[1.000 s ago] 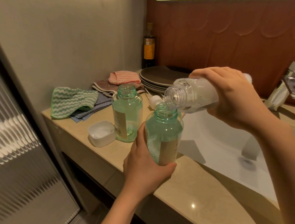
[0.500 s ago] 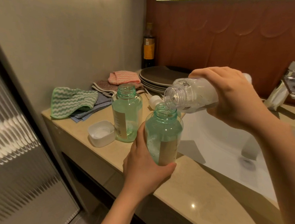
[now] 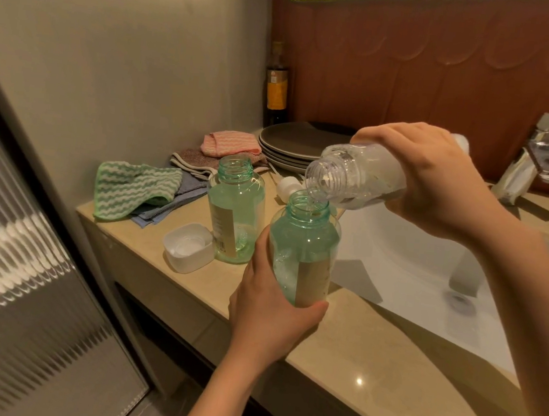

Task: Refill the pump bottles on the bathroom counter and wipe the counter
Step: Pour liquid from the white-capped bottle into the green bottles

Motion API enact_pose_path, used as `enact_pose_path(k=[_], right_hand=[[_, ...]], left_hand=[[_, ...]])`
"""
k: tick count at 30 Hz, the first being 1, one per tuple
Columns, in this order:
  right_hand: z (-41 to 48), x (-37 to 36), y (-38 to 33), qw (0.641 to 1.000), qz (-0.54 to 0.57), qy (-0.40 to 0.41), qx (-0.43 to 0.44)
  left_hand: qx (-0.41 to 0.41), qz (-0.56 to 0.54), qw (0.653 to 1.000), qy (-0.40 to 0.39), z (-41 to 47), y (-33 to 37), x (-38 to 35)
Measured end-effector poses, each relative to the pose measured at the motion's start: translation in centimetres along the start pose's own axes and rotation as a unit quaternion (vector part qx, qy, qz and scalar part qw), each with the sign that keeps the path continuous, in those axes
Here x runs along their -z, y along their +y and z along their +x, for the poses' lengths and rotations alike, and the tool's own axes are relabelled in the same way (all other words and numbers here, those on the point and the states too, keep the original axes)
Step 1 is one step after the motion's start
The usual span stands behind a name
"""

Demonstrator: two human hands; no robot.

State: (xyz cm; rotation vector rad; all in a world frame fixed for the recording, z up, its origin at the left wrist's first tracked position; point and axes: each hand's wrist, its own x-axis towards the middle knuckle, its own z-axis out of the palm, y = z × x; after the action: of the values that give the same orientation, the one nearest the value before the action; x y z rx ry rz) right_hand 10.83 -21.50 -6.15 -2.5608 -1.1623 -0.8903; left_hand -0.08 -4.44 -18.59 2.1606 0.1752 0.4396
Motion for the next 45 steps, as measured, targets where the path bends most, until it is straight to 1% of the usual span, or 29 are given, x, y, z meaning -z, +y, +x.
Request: enact_pose_path(k=[33, 37, 45], right_hand=[[-0.1, 0.07, -0.23, 1.0, -0.007, 0.003, 0.003], [-0.07, 0.12, -0.25, 1.0, -0.006, 0.002, 0.004], [-0.1, 0.17, -0.12, 1.0, -0.003, 0.0, 0.003]], left_hand=[[-0.013, -0.005, 1.0, 0.006, -0.04, -0.06, 0.0], [-0.012, -0.007, 1.0, -0.006, 0.02, -0.07, 0.09], [-0.022, -0.024, 0.998, -0.056, 0.37, -0.21, 0.78]])
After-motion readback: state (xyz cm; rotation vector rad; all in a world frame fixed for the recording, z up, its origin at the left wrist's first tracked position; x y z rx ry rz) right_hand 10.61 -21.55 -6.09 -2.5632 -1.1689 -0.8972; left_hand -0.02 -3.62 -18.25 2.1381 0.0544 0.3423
